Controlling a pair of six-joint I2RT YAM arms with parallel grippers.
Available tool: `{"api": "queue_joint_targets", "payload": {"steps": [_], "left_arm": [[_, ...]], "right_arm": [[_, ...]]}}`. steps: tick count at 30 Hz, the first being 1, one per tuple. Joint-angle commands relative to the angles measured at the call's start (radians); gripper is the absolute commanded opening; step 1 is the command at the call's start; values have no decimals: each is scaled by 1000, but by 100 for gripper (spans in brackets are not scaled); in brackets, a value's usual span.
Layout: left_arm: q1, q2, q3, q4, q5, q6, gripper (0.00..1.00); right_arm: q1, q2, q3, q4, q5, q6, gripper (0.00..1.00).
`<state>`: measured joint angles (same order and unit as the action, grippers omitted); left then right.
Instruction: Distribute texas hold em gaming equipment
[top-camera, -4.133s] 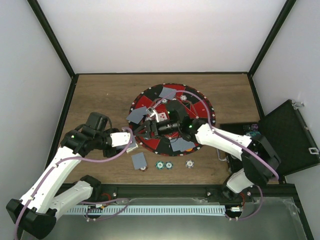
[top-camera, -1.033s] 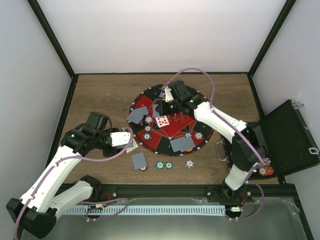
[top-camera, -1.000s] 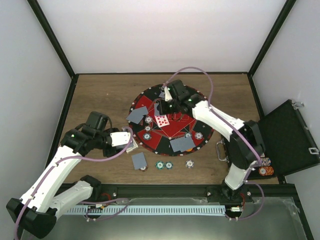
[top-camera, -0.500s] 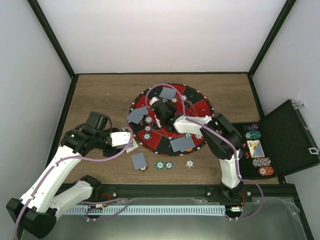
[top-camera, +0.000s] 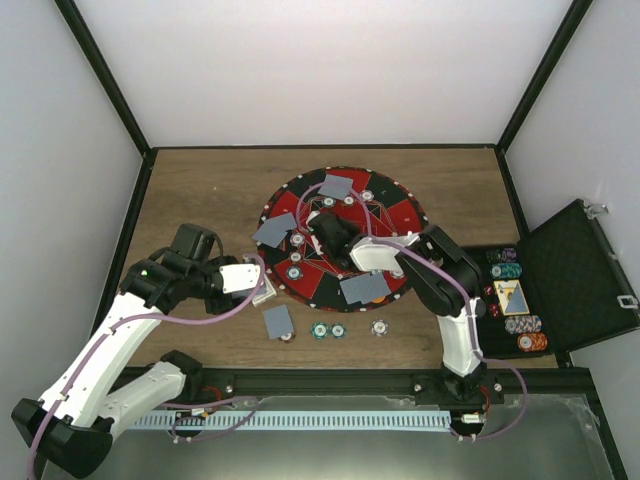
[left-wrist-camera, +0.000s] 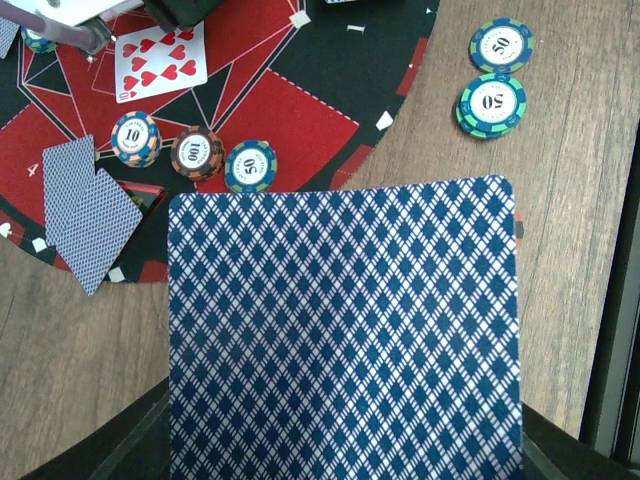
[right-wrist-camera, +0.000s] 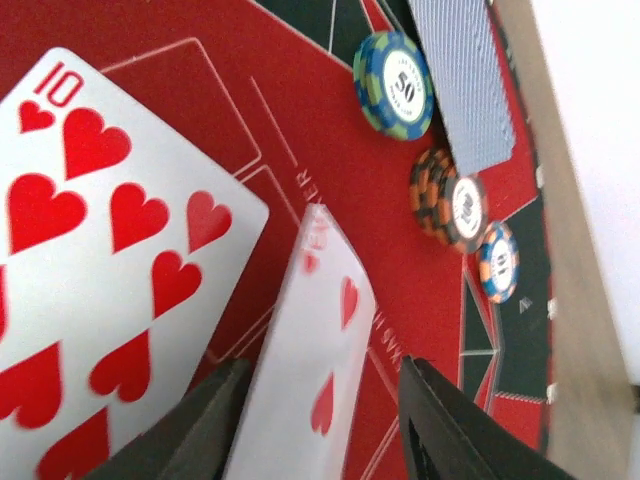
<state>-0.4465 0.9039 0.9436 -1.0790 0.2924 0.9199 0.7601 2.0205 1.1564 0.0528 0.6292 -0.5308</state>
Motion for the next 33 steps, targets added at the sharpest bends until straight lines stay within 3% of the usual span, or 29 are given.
{"api": "queue_joint_targets", "payload": {"steps": [1, 6, 14, 22, 27, 33], "left_arm": [[2, -2, 21, 19, 22, -2, 5], [2, -9, 19, 13, 23, 0, 5], [3, -8, 23, 10, 27, 0, 5], [2, -9, 19, 10, 21, 2, 5], [2, -10, 21, 13, 16, 5, 5], [3, -7, 23, 20, 25, 5, 5]], "right_arm": [[-2, -66, 19, -160, -90, 112, 47], [-1, -99, 9, -239, -116, 176, 67], [-2, -154, 58, -392, -259, 302, 78], [-22, -223, 134, -479, -470, 444, 79], [-99, -332, 197, -479, -789, 676, 79], [-123, -439, 118, -351, -1207, 999, 87]]}}
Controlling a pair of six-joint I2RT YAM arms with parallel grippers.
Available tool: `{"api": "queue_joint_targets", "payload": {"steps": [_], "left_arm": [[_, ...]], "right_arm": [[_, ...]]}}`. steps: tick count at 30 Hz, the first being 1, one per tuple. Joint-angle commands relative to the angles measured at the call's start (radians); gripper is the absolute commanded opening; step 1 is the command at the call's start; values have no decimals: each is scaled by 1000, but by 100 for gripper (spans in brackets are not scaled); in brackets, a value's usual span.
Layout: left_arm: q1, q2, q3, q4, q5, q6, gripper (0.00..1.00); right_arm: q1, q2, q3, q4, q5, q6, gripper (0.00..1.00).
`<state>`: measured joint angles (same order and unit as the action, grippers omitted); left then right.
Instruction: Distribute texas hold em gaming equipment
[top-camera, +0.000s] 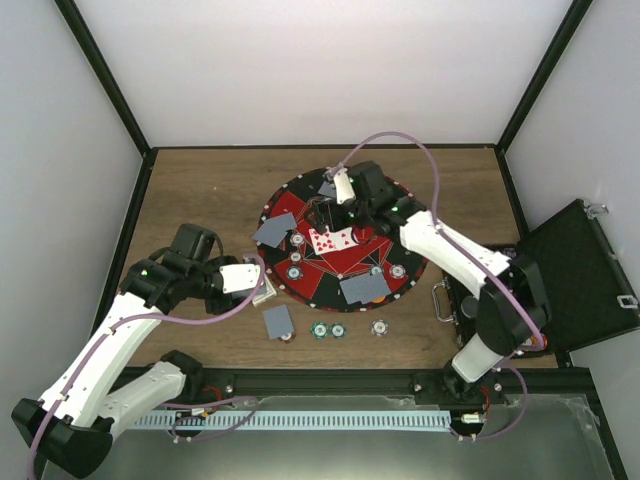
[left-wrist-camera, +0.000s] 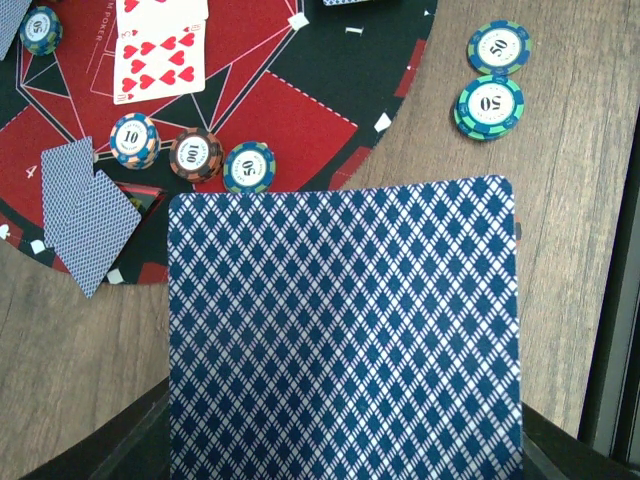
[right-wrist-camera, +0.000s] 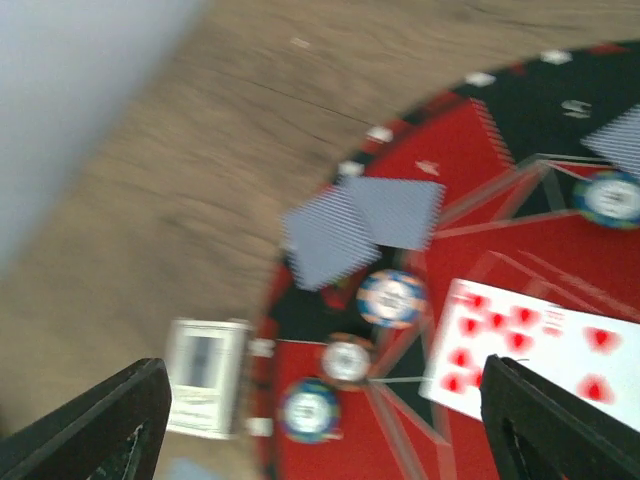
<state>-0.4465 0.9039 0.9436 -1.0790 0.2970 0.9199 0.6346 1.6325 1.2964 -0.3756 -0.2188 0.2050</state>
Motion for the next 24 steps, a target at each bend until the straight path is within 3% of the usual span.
{"api": "queue_joint_targets", "payload": {"steps": [1, 5, 15, 24], "left_arm": [[2, -4, 24, 23, 24, 4, 5], [1, 4, 28, 28, 35, -1, 5], [2, 9, 25, 34, 37, 0, 5], [2, 10, 26, 35, 37, 4, 5]], "right_arm": [[2, -48, -36, 91, -416, 314, 87], [38, -54, -163, 239, -591, 505, 83], [177, -77, -274, 483, -625, 683, 82], [236, -19, -257, 567, -651, 739, 76]]}}
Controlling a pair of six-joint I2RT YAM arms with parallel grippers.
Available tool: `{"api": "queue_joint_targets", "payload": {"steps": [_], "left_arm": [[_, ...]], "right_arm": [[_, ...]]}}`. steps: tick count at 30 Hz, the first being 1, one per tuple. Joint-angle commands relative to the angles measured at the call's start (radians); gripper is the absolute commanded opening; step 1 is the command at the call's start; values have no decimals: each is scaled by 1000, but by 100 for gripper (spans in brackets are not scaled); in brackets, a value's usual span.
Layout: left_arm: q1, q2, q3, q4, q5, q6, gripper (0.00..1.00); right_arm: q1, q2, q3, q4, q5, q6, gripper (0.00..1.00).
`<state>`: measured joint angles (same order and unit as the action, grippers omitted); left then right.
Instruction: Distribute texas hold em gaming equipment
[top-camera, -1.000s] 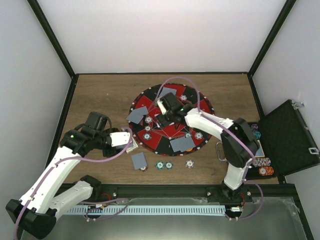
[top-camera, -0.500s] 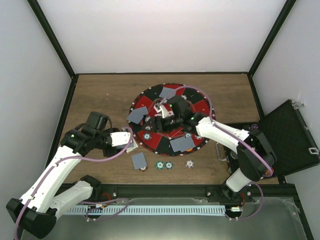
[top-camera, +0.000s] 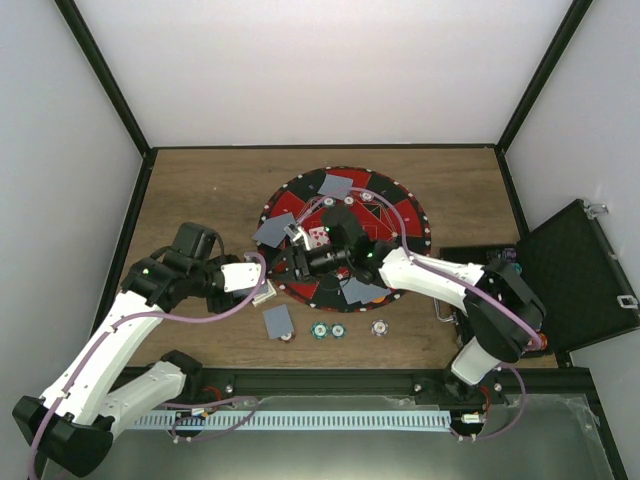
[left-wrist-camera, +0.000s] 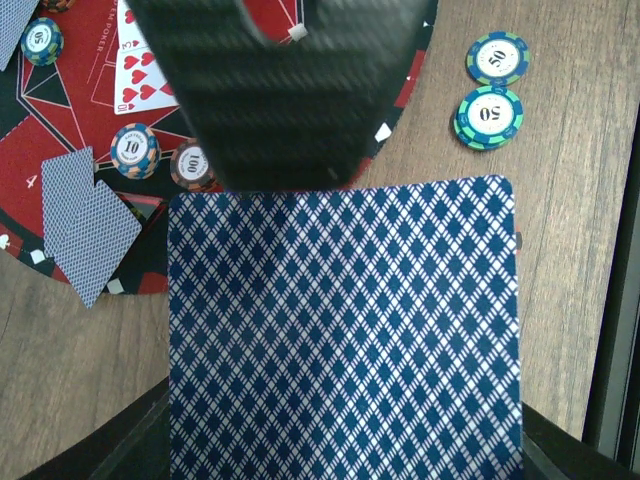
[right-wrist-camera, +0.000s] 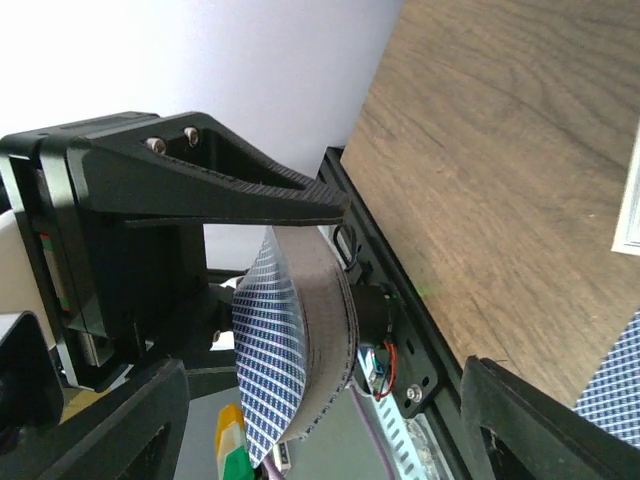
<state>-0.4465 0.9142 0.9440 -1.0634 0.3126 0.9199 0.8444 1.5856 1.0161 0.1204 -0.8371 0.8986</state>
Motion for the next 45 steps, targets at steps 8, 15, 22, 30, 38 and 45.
{"api": "queue_joint_targets", "payload": {"steps": [8, 15, 22, 30, 38, 45], "left_arm": [[2, -3, 27, 16, 18, 4, 5], [2, -3, 26, 15, 22, 1, 5], [2, -4, 33, 10, 19, -1, 5], [2, -7, 51, 3, 35, -8, 5], [2, -3, 44, 7, 35, -7, 5], [2, -6, 34, 5, 18, -2, 5]], "right_arm": [[58, 102, 78, 110, -45, 68, 71], [92, 178, 110, 179, -75, 112, 68], [84, 235, 139, 174, -72, 123, 65], [12, 188, 64, 77, -35, 57, 61], [-18, 111, -30, 66, -30, 39, 49], [-30, 36, -29, 69, -41, 46, 20]]}}
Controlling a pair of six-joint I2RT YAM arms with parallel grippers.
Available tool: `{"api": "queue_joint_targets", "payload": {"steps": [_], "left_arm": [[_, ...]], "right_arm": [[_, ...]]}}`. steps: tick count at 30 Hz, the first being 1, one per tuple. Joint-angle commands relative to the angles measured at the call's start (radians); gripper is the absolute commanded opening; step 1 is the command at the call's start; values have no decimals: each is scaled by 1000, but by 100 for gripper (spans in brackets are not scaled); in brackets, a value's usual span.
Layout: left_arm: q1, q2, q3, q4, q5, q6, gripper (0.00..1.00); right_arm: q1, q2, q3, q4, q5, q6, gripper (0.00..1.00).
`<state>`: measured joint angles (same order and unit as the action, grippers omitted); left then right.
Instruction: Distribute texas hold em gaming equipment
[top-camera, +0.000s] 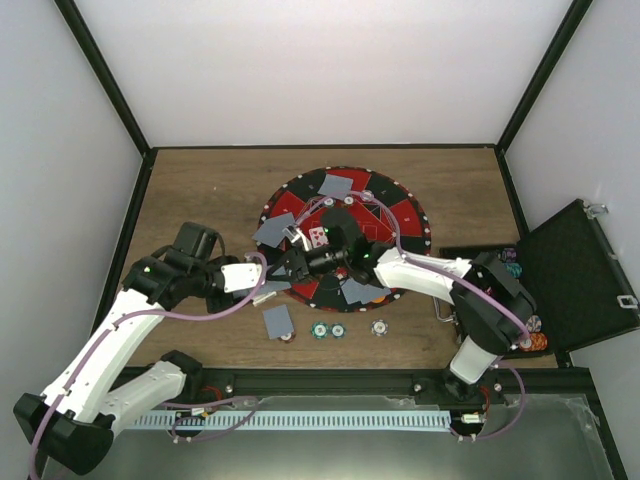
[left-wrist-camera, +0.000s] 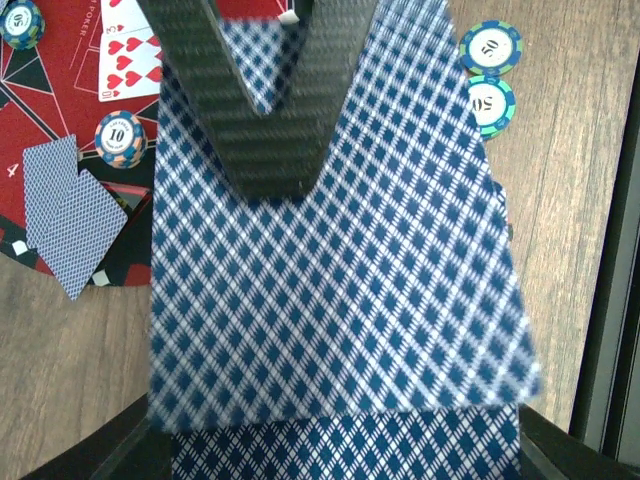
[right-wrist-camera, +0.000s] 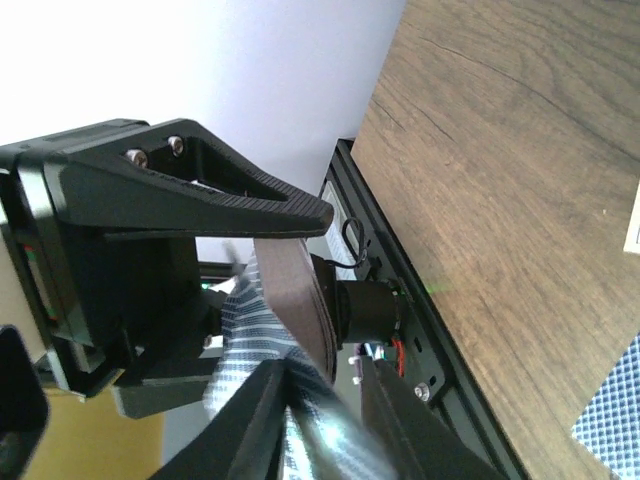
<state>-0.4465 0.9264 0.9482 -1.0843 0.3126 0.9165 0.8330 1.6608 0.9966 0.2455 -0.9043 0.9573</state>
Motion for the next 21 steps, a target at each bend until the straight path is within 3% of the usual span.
{"api": "queue_joint_targets", "payload": {"steps": [1, 7, 15, 17, 21], "left_arm": [[2, -20, 24, 28, 14, 1, 5], [2, -21, 10, 30, 4, 4, 5], [2, -20, 9, 30, -3, 4, 5], [2, -20, 10, 28, -5, 4, 5], [2, -23, 9, 23, -9, 5, 5]], "right_arm": [[-22, -47, -8, -62, 25, -15, 16], [-50, -103, -8, -141, 23, -59, 1], [-191, -162, 33, -376, 33, -240, 1], [-241, -142, 123, -551, 141, -365, 1], [-255, -75, 301, -781, 574, -599, 1]]}}
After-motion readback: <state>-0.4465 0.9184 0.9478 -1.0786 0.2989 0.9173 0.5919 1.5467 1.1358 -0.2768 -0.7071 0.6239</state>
